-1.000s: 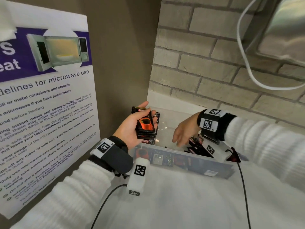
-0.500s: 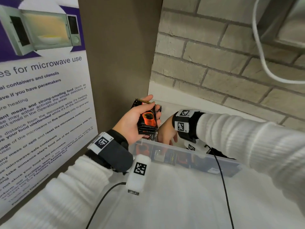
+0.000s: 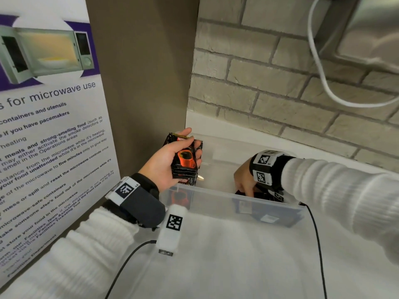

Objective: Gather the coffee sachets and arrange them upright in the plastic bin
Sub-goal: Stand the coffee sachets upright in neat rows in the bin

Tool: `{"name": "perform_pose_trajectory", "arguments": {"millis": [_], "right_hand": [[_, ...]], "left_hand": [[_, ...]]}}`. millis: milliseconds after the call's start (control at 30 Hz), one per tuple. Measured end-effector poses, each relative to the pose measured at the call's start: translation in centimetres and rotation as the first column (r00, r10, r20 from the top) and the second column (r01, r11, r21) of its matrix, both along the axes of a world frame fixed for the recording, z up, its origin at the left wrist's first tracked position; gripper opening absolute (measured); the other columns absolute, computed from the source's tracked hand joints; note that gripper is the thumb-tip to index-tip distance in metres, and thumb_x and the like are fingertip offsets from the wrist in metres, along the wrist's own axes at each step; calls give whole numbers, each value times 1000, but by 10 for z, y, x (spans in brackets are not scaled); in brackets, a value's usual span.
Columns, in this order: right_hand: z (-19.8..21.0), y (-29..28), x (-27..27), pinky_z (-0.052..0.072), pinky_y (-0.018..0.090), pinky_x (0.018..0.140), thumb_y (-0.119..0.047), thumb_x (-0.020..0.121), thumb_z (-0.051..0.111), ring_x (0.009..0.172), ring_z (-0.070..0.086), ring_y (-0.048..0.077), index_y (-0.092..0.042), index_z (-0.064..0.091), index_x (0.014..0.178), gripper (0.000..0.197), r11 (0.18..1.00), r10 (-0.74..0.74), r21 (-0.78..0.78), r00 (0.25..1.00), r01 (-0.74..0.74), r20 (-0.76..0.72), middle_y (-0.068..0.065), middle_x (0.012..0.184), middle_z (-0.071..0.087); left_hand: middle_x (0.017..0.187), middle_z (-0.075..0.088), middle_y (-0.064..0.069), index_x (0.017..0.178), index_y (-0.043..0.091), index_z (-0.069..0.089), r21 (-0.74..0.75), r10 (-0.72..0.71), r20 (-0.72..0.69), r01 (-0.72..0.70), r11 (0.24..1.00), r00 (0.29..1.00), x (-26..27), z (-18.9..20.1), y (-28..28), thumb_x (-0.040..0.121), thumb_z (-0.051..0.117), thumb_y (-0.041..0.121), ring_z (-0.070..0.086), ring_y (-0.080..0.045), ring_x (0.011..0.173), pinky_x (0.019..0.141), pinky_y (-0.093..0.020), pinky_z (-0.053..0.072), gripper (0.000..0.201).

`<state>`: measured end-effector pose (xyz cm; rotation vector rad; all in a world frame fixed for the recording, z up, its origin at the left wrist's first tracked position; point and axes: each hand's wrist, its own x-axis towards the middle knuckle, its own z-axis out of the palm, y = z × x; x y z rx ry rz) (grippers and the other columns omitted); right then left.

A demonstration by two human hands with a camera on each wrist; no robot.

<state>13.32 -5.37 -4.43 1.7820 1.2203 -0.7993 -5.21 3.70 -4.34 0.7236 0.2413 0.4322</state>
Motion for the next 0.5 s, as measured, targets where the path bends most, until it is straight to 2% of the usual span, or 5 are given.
{"name": "perform_pose_trajectory", "arguments": {"millis": [100,200,333,433,500], "right_hand": [[10,-2,-1,41,15,50,-22,78,74,62,46,12,-4,60,97,29,997,-38,67,999,40,-36,3,76,54],[28,-4,-2,50,16,59,-21,79,73,91,53,17,-15,46,131,59,963,-118,227,985,144,-125,5,118,54],[59,-6,-8,43,31,101,-19,88,63,125,44,16,-17,41,137,54,846,-167,412,901,339,-400,1,141,44],[77,-8,-16,43,32,96,-13,92,55,115,50,12,-17,40,137,48,669,-123,416,643,616,-756,-1,134,51],[84,-7,-24,46,25,79,-12,90,57,97,57,9,-17,48,126,38,571,-8,369,454,734,-891,-1,117,59]], "left_hand": [[88,65,-6,129,26,51,39,21,-10,-21,999,1000,0,1,0,89,56,17,64,-18,71,73,-30,53,41],[90,70,-7,126,27,53,62,49,-25,-48,997,998,0,7,2,84,61,23,67,-19,77,78,-31,55,44],[104,69,-11,120,27,56,142,105,-8,-102,985,994,-1,24,10,94,49,22,68,-21,94,86,-35,55,27],[115,66,-9,125,28,51,328,107,6,-103,939,994,2,40,9,98,42,24,63,-17,107,83,-34,53,29],[122,63,-7,131,27,46,394,87,9,-83,915,996,7,45,5,98,41,23,65,-15,105,83,-35,56,33]]}}
